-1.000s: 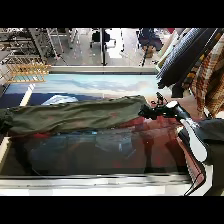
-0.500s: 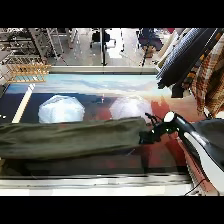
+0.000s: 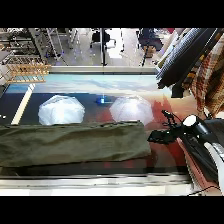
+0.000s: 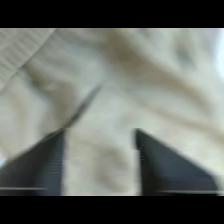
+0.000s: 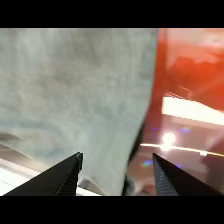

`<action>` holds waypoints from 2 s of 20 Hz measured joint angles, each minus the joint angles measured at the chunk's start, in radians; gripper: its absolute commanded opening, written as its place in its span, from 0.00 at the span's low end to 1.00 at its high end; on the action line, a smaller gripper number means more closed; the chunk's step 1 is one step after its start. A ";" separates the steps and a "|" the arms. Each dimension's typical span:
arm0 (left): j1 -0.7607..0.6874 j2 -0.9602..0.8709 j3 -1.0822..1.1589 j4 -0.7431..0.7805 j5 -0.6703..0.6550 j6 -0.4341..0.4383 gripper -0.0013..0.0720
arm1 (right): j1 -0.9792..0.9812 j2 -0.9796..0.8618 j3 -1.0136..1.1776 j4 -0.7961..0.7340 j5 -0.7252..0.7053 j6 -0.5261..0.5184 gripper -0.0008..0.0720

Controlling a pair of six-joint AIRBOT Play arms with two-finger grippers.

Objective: Fold the clothes and pants, and hang the long-sleeved shirts on hangers.

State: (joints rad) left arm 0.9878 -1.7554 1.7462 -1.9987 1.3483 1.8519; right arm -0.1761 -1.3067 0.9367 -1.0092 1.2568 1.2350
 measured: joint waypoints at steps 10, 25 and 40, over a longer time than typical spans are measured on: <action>-0.159 0.064 0.011 -0.205 0.132 0.095 0.04 | -0.047 -0.274 0.002 0.292 -0.116 -0.293 0.62; -0.865 0.069 -0.183 -0.198 0.256 0.175 0.04 | -0.065 -0.040 0.340 -0.310 -0.050 0.108 0.04; -0.743 0.327 -0.243 -0.039 0.265 0.108 0.04 | 0.989 -0.342 0.513 -0.171 -0.492 0.467 0.69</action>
State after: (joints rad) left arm 0.2447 -1.4281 1.5032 -2.0377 1.6135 1.9598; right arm 0.8127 -1.6485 1.4502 -1.1805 0.7647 1.7020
